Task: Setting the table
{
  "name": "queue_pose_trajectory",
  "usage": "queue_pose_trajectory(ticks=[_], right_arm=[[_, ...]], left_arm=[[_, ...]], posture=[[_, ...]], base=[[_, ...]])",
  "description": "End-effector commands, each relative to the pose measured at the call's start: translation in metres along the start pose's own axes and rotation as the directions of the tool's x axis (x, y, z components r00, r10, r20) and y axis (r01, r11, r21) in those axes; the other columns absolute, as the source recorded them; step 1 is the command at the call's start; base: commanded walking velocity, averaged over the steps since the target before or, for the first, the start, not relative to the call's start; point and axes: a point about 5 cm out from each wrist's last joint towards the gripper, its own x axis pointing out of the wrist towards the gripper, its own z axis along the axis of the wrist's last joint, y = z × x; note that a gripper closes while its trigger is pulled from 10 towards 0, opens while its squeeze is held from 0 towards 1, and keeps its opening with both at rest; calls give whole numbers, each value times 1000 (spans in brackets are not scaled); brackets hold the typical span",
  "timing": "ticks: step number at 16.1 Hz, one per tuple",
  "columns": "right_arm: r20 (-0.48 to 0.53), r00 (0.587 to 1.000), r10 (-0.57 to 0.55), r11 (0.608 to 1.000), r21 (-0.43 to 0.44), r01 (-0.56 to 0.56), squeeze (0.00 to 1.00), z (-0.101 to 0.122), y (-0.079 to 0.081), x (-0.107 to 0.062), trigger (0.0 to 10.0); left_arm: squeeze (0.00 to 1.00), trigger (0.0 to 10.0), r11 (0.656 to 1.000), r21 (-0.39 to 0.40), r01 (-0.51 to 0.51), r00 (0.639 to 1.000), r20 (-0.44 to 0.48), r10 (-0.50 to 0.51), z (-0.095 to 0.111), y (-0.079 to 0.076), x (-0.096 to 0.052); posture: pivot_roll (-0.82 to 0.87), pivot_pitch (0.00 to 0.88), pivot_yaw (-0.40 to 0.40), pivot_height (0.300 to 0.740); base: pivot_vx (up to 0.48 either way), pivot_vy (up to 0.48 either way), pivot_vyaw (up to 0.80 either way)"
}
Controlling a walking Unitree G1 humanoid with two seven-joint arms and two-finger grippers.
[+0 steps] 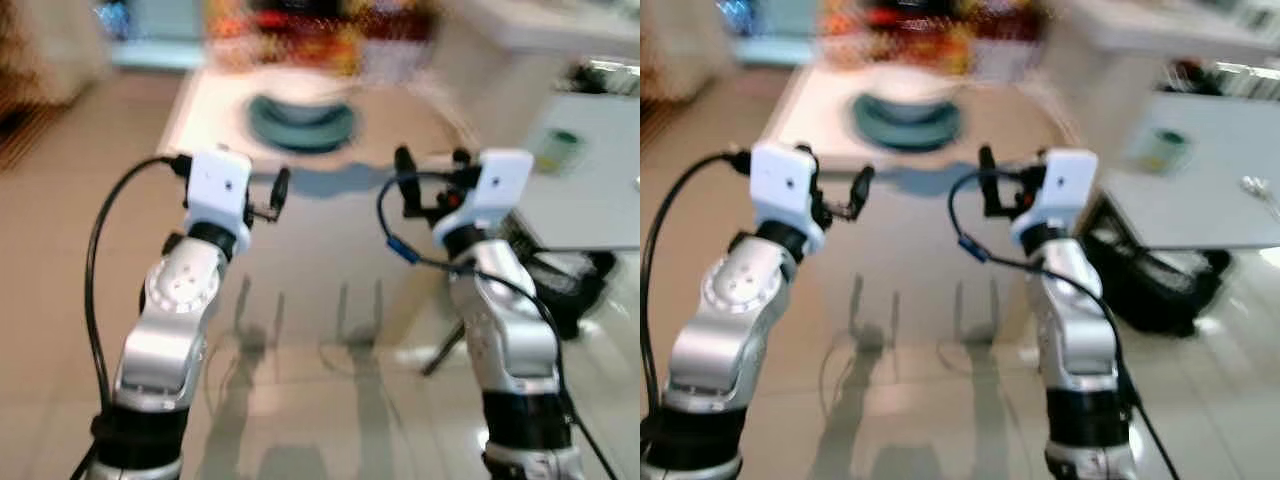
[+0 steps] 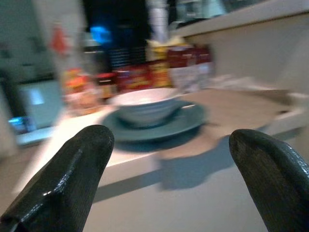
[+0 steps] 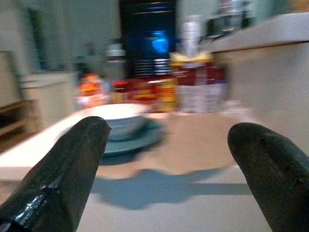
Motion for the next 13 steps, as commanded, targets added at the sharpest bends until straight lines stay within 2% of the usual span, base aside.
queue_pose_trajectory(ticks=[1,8,13], right_arm=[[9,1000,-27,1000,-6,27,0,3,-9,0,10000],[29,999,-39,999,-28,40,0,11,-21,4,10000],[21,1000,-12,1000,-15,13,0,10,-21,9,10000]], left_arm=[[0,10000,1000,-4,31,1000,3,-31,4,-5,1],[0,10000,999,0,37,999,4,-37,5,-6,1],[0,10000,999,3,39,999,-2,-39,5,-5,1]], posture=[[86,4,-86,740],[86,10,-85,740],[87,15,-84,740]], base=[[394,0,0],[396,0,0],[394,0,0]])
